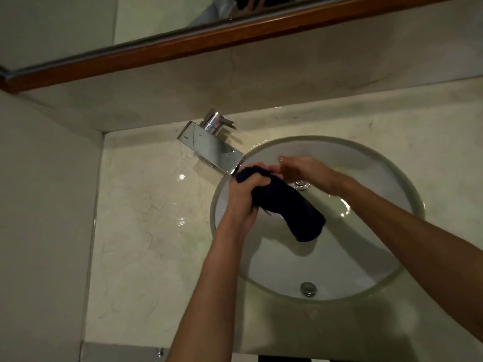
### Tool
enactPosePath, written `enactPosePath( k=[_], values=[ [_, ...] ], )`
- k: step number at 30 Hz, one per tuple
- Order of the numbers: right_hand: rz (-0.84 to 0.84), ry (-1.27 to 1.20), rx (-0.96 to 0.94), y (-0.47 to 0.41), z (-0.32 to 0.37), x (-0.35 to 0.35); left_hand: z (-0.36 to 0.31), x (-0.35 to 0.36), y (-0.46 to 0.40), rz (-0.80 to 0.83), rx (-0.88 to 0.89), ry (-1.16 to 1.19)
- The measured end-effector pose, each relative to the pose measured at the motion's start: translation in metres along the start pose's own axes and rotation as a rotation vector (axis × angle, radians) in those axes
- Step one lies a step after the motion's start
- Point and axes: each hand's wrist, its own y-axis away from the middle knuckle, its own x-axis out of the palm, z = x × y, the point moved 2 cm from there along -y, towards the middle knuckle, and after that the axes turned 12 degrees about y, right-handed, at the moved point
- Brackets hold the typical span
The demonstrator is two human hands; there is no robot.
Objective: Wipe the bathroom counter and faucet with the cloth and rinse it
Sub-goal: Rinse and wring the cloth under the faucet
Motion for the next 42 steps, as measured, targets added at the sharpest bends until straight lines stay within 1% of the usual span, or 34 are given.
enactPosePath(
  k=[2,3,5,6,8,10,11,13,14,16,18,19,21,22,24,26,28,29,30,32,34,36,37,39,40,42],
  values=[
    [0.27,-0.168,0.1,0.019,-0.018,0.012,0.003,0.01,-0.004,0.043,-0.076,0.102],
    [0.372,-0.285,0.133,0.03,-0.023,0.017,0.004,0.016,-0.005,0.049,-0.107,0.129],
    [0.476,-0.477,0.147,0.052,-0.025,0.025,0.008,0.024,-0.008,0.056,-0.17,0.193],
    [0.52,-0.545,0.144,0.062,-0.024,0.03,0.01,0.028,-0.01,0.061,-0.198,0.23],
    [0.664,-0.671,0.095,0.076,-0.023,0.042,0.016,0.038,-0.011,0.096,-0.249,0.326],
    [0.858,-0.928,-0.005,0.088,-0.023,0.056,0.025,0.045,-0.009,0.164,-0.296,0.447],
    [0.914,-1.08,-0.018,0.093,-0.025,0.062,0.028,0.047,-0.005,0.227,-0.308,0.544],
    [0.918,-1.28,-0.03,0.102,-0.025,0.071,0.039,0.046,0.003,0.352,-0.352,0.678],
    [0.923,-1.338,-0.069,0.107,-0.021,0.075,0.041,0.045,0.006,0.378,-0.314,0.672],
    [0.929,-1.426,-0.138,0.116,-0.009,0.079,0.037,0.046,0.002,0.347,-0.207,0.635],
    [0.894,-1.418,-0.111,0.121,0.0,0.079,0.032,0.044,-0.005,0.359,-0.214,0.664],
    [0.883,-1.379,-0.102,0.122,0.002,0.077,0.03,0.045,-0.008,0.36,-0.246,0.683],
    [0.785,-1.226,-0.079,0.125,0.009,0.068,0.031,0.042,-0.013,0.381,-0.369,0.719],
    [0.678,-1.135,-0.008,0.125,0.013,0.063,0.03,0.04,-0.017,0.327,-0.393,0.639],
    [0.323,-0.852,0.188,0.12,0.017,0.055,0.03,0.036,-0.026,0.17,-0.406,0.38],
    [-0.036,-0.492,0.238,0.108,0.012,0.052,0.034,0.03,-0.038,0.008,-0.407,0.149],
    [-0.252,-0.154,0.249,0.094,0.004,0.058,0.042,0.026,-0.047,-0.087,-0.392,-0.079],
    [-0.306,0.012,0.271,0.087,-0.004,0.062,0.047,0.023,-0.051,-0.126,-0.362,-0.2],
    [-0.323,0.144,0.295,0.082,-0.014,0.066,0.051,0.02,-0.051,-0.169,-0.323,-0.314],
    [-0.319,0.315,0.321,0.074,-0.031,0.073,0.062,0.011,-0.052,-0.228,-0.235,-0.505],
    [-0.317,0.387,0.312,0.071,-0.039,0.079,0.07,0.003,-0.051,-0.261,-0.162,-0.669],
    [-0.316,0.381,0.302,0.07,-0.042,0.084,0.071,0.001,-0.051,-0.278,-0.144,-0.735],
    [-0.305,0.339,0.3,0.07,-0.041,0.083,0.07,0.0,-0.051,-0.28,-0.156,-0.708],
    [-0.232,0.172,0.269,0.076,-0.032,0.077,0.054,0.005,-0.044,-0.267,-0.228,-0.532],
    [-0.166,0.032,0.256,0.08,-0.026,0.072,0.044,0.007,-0.04,-0.225,-0.293,-0.415],
    [0.017,-0.359,0.276,0.095,-0.017,0.06,0.022,0.007,-0.027,-0.032,-0.452,-0.146]
  ],
)
